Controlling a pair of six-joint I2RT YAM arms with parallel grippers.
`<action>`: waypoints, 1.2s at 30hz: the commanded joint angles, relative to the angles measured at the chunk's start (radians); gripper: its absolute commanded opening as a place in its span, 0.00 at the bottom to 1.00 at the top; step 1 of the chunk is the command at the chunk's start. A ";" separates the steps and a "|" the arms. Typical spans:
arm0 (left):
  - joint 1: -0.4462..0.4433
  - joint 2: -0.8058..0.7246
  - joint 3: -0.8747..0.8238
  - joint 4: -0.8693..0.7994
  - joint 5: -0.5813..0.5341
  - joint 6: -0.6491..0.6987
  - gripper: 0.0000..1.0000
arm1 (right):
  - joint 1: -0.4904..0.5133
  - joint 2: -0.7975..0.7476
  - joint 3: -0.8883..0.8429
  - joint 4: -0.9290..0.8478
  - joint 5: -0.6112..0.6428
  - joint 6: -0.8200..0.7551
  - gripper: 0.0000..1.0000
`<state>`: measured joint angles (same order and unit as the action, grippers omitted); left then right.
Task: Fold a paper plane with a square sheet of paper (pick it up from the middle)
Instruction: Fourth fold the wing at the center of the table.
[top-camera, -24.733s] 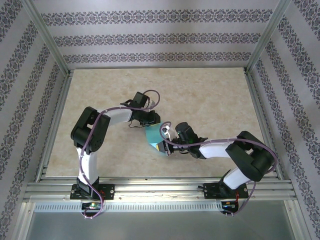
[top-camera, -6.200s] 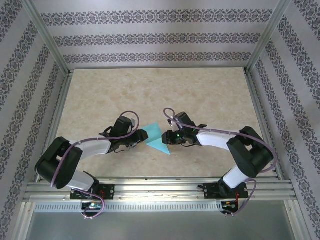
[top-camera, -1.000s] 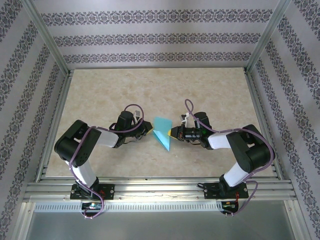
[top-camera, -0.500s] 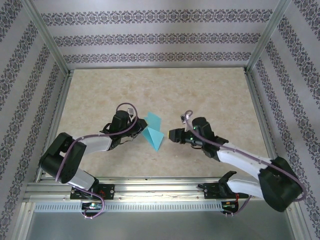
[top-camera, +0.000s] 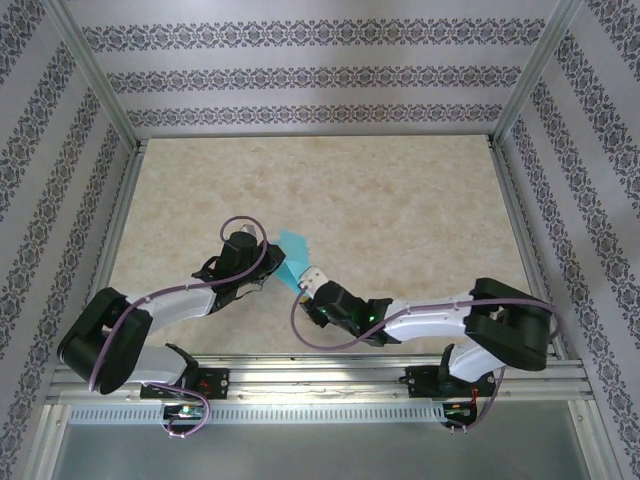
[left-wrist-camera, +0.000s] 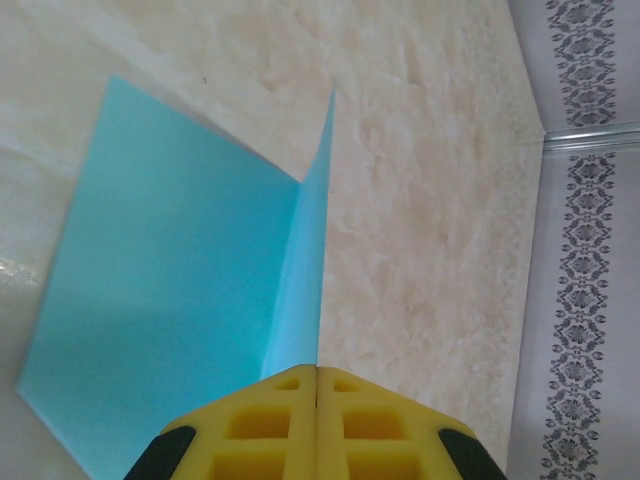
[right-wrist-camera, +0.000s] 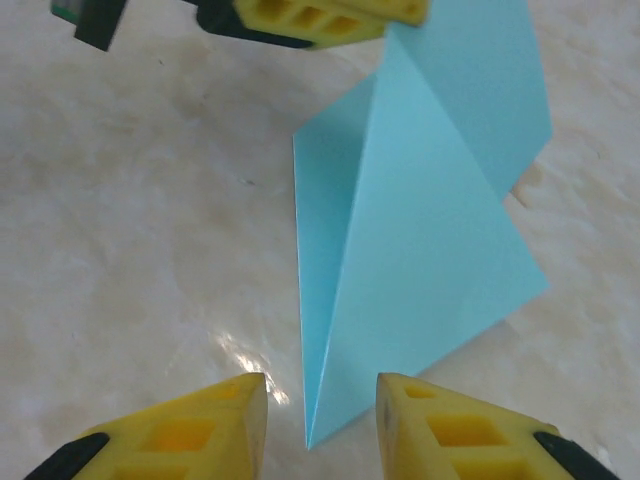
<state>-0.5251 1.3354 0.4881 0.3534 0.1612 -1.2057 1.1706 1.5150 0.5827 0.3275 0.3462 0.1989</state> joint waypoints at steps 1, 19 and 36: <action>-0.019 -0.033 -0.015 -0.043 -0.050 -0.021 0.02 | 0.015 0.050 0.035 0.106 0.140 -0.072 0.33; -0.027 -0.045 -0.027 -0.037 -0.071 -0.040 0.02 | 0.004 0.285 0.156 0.148 0.204 -0.034 0.31; -0.027 -0.062 -0.027 -0.047 -0.083 -0.050 0.04 | -0.017 0.279 0.139 0.167 0.199 -0.059 0.09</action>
<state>-0.5426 1.2968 0.4702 0.3347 0.0994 -1.2434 1.1667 1.8027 0.7261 0.4702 0.5198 0.1513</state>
